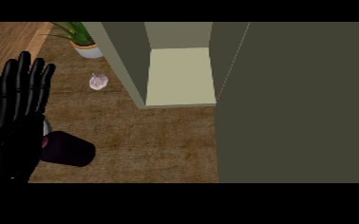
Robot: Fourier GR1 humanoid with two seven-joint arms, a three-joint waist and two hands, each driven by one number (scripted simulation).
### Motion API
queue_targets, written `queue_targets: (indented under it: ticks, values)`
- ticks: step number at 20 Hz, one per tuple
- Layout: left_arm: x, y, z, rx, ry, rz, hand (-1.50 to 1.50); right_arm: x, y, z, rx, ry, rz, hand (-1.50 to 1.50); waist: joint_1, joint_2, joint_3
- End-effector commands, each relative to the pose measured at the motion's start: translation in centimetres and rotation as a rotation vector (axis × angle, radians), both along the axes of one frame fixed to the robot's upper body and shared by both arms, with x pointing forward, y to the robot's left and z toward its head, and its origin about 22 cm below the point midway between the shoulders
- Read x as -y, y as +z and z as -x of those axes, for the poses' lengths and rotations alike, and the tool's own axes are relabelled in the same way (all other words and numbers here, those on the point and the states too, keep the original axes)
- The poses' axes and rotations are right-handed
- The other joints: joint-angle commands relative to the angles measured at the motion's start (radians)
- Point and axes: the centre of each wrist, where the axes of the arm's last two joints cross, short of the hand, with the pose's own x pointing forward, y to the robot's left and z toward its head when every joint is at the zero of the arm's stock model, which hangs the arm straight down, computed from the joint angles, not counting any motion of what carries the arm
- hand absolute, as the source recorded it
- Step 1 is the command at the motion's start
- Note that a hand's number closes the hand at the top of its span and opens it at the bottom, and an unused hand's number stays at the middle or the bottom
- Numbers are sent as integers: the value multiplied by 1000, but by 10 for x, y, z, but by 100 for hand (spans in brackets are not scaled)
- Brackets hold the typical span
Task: Pick up the wine, place it into the cabinet and close the cabinet
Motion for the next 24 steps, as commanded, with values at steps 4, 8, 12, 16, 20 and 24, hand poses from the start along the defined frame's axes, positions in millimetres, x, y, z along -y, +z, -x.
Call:
queue_targets:
  ticks: [4, 8, 12, 16, 20, 24]
  values:
    - [-36, 12, -12, 37, -226, -30, -150, 0, -8, 33, 37, -35, -50, -150, 30, 27, 7]
    - [-35, -35, -18, -225, -373, 235, -150, -16, -11, 32, -148, 224, -57, -150, 28, 33, 5]
    - [-51, -15, -24, -281, -438, 281, -150, 3, 13, 53, -176, 242, -64, -150, 27, 26, 7]
    - [-75, 16, -24, -302, -433, 286, -150, 5, 12, 46, -191, 241, -50, -150, 40, 28, 8]
    - [-48, -4, -8, -311, -429, 302, -150, 3, 12, 50, -186, 236, -88, -150, 41, 27, 8]
    - [-66, 6, -9, -298, -439, 282, -150, -3, 18, 57, -205, 242, -62, -150, 41, 27, 8]
